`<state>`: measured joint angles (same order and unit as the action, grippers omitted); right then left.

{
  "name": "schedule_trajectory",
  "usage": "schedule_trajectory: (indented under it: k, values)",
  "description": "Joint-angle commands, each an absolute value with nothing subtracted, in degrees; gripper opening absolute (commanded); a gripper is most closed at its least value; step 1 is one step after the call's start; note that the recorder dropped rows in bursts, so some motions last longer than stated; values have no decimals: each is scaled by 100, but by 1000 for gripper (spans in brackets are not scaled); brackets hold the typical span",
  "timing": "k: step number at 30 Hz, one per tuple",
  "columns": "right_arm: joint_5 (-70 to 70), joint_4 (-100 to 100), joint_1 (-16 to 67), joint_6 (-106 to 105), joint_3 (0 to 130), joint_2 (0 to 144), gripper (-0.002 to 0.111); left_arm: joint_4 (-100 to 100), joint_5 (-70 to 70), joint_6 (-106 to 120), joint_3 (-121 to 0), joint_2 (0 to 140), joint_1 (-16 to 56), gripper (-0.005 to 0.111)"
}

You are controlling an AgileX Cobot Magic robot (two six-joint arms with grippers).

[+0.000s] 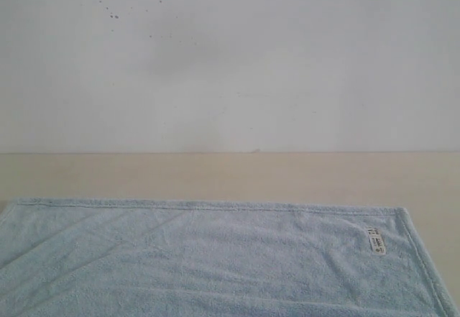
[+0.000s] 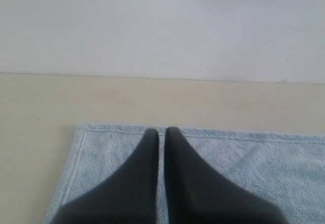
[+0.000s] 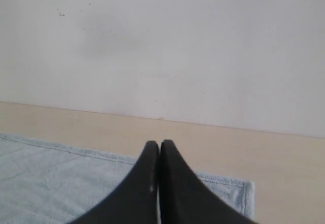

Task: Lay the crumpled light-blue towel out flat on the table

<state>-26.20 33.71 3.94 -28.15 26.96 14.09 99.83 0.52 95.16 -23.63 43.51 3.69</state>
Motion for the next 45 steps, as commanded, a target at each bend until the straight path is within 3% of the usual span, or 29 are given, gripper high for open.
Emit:
schedule_trajectory:
  k: [1,6,21,43,45]
  values:
    - [-2281,1993,396,-1439,2189,1089,0,9995,0,9470,-2338,4306,360,4]
    - [-2057,658,396,431,1496,755,0,9995,0,9470,-2338,4306,360,4]
    - [-749,669,396,-467,53,294,0,9995,0,9470,-2338,4306,360,4]
    - [-836,682,396,-500,0,0,0,9995,0,9470,-2338,4306,360,4]
    - [-836,682,396,-500,0,0,0,9995,216,9470,-2338,4308,605,4]
